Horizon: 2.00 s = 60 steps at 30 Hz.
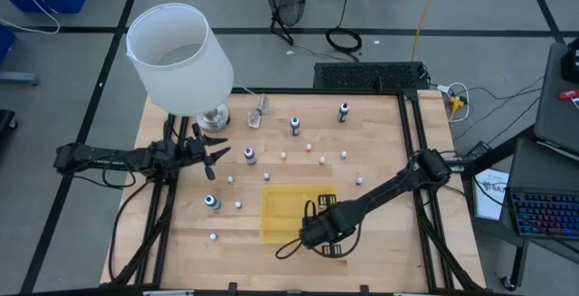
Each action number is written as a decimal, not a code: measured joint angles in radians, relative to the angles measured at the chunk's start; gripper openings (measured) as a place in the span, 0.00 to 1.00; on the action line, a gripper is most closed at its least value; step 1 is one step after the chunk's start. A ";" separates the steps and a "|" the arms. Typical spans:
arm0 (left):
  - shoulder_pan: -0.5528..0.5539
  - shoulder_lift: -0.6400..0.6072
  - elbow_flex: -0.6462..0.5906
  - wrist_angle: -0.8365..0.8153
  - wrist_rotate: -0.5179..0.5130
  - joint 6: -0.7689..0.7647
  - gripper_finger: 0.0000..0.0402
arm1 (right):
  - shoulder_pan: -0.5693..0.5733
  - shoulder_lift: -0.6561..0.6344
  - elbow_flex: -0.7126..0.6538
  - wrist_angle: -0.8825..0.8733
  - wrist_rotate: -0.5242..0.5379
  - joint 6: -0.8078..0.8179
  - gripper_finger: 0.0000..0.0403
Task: Pick & Place food coloring
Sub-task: Put the small orange food coloring bottle into the yellow container, then put the small green food coloring bottle into the yellow container
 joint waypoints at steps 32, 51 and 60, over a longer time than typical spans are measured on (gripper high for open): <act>0.000 0.000 0.000 0.000 0.000 0.000 0.33 | -0.010 -0.121 -0.040 -0.042 -0.025 0.109 0.36; 0.000 0.000 0.000 0.000 0.000 0.000 0.33 | -0.091 -0.431 -0.198 -0.439 0.239 0.327 0.39; 0.000 0.000 0.000 0.000 0.000 0.000 0.33 | -0.262 -0.558 -0.479 -0.221 0.181 0.314 0.56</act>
